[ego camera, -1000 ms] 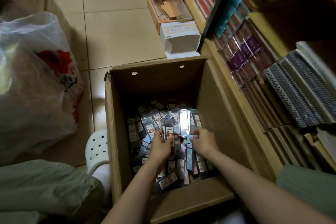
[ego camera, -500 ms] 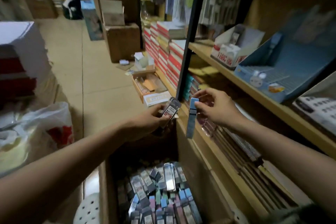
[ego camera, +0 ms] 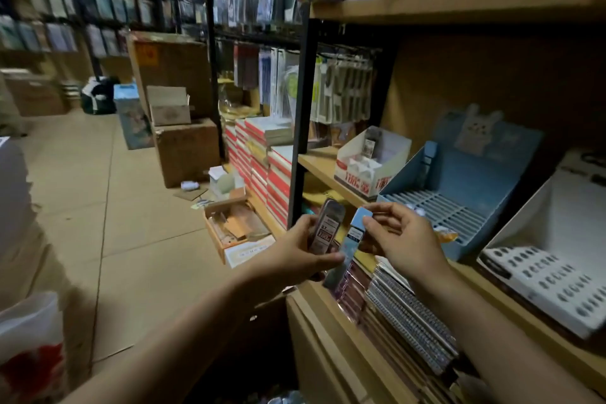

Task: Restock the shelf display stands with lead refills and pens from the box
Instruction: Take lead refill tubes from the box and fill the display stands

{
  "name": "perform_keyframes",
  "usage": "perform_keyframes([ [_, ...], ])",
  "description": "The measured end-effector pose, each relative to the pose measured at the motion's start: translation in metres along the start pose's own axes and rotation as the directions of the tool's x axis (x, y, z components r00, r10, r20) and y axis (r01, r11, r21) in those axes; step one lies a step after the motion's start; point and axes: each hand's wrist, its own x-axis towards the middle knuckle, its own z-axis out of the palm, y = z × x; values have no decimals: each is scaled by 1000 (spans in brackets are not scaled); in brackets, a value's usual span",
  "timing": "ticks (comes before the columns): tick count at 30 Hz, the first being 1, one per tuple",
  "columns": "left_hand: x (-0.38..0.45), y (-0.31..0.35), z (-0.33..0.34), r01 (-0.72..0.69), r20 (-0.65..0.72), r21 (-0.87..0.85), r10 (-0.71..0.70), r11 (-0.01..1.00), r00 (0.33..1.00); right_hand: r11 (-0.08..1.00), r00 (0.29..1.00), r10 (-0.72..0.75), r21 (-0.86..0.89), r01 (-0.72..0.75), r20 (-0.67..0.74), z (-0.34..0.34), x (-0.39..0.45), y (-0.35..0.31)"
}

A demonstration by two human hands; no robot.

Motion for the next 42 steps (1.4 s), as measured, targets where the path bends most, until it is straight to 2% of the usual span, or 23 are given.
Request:
perform_keyframes([
  [4,21,7,4,-58,37,14,57,998,998,1000,998,-28,-14,28,-62,-12,7,-2],
  [7,33,10,6,-81,88,-2,81,997,993,984,993,-101,-154,90,-60,-21,9,-7],
  [10,43,10,8,-36,129,-110,50,993,990,967,985,-148,-220,126,-87,-27,9,-12],
  [14,57,10,6,27,60,-214,-14,977,998,932,926,-266,-316,177,-268,-48,19,-28],
  [17,63,13,4,29,54,-265,-15,964,998,841,864,-386,-507,186,-324,-79,43,-50],
  [19,67,15,5,35,57,-318,-18,947,998,739,838,-460,-650,178,-293,-95,65,-61],
  [22,74,19,10,44,49,-381,-28,923,998,613,822,-520,-772,168,-234,-104,93,-66],
  [26,76,22,17,49,37,-434,-37,899,999,523,833,-514,-844,115,-205,-106,117,-58],
  [35,74,23,15,68,-20,-425,-85,903,996,478,867,-463,-876,70,-183,-110,125,-37],
  [42,78,19,15,67,-14,-401,-80,914,997,474,874,-439,-880,29,-207,-108,132,-35],
])
